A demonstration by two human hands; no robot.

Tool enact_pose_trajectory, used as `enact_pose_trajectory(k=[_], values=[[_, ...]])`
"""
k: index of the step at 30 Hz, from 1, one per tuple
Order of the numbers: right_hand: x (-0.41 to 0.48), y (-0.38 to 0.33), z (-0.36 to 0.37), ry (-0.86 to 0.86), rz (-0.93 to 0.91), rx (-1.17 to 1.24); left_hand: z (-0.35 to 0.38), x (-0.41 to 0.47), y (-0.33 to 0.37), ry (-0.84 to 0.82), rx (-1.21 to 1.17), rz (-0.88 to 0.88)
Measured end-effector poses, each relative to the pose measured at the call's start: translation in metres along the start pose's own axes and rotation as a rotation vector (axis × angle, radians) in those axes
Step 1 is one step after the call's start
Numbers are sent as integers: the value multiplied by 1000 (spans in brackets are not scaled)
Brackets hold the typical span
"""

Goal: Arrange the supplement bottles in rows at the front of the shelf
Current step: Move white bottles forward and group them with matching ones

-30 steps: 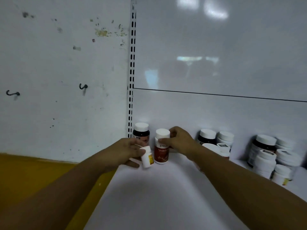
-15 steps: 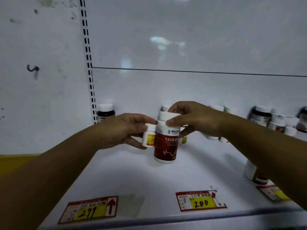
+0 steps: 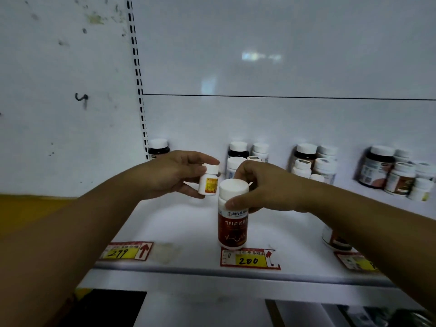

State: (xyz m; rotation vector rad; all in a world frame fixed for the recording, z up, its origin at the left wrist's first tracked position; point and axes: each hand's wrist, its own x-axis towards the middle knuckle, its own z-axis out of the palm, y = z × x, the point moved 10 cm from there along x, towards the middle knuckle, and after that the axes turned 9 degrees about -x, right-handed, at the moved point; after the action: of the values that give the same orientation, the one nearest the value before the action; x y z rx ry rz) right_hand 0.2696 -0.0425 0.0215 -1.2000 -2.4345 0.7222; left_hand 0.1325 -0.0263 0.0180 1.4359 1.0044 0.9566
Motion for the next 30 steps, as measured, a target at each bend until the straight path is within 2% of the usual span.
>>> enact_pose_trajectory(k=[8, 10, 14, 17, 20, 24, 27, 30], values=[[-6, -1, 0, 21, -14, -144, -3, -5, 22, 99, -21, 125], [-8, -2, -12, 85, -7, -77, -4, -3, 36, 123, -38, 182], [-7, -6, -56, 319, -22, 163, 5, 7, 70, 116, -70, 306], [-4, -8, -64, 299, -28, 437, 28, 18, 87, 2, -84, 347], [-7, -3, -72, 343, -17, 609, 45, 28, 96, -60, -70, 371], [-15, 12, -85, 406, 41, 617, 62, 42, 105, -71, 29, 371], [-21, 22, -90, 402, 62, 594, 76, 52, 113, -42, 183, 369], [-37, 31, -104, 392, 61, 530, 97, 56, 119, -34, 212, 356]])
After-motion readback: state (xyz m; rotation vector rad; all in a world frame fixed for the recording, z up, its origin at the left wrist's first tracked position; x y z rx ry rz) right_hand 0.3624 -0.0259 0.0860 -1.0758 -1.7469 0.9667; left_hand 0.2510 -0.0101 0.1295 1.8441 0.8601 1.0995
